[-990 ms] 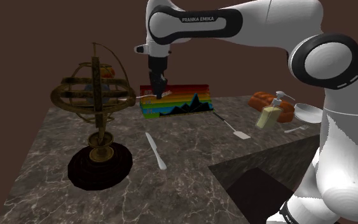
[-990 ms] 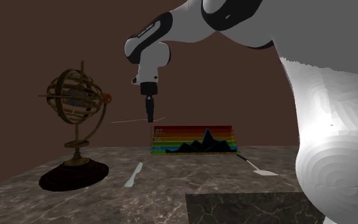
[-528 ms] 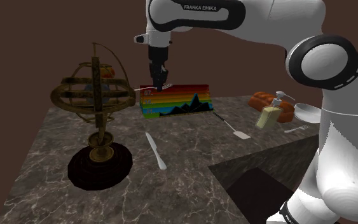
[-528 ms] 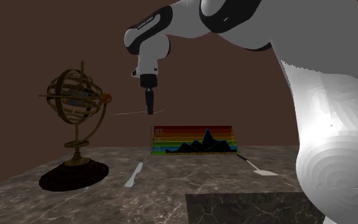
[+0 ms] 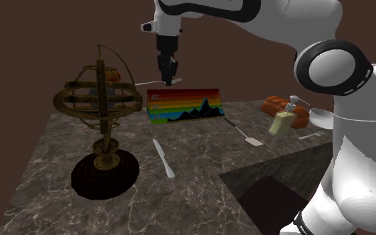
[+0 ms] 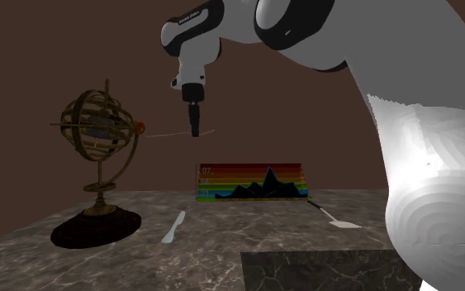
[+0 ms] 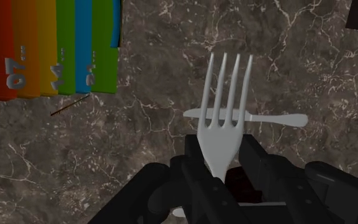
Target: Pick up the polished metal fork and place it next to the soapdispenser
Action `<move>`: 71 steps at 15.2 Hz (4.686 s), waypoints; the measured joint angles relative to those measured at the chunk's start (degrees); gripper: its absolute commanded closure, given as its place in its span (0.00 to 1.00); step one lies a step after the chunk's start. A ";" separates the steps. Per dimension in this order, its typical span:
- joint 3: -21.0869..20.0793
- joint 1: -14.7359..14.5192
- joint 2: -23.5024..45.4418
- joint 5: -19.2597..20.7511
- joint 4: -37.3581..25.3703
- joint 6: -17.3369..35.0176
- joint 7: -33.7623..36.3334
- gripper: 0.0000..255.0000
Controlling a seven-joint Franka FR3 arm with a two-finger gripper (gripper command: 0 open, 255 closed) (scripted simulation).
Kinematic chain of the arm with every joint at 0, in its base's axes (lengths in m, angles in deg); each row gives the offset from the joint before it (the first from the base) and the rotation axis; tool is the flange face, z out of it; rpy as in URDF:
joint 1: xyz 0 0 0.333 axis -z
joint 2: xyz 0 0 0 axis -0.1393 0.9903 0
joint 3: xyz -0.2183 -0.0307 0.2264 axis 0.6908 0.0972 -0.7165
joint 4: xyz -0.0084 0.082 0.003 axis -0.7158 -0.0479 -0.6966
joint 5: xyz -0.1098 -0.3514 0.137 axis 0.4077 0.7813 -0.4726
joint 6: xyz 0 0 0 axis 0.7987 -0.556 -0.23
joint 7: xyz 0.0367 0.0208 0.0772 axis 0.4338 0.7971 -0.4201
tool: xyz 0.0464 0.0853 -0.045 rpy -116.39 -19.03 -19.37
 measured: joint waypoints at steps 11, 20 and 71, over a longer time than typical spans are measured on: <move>0.20 0.89 -1.44 -0.09 -4.90 -6.34 -1.50 1.00; 3.21 6.80 -23.78 -2.23 25.31 2.01 -9.18 1.00; 32.27 22.63 -68.35 16.69 74.24 10.95 -45.43 1.00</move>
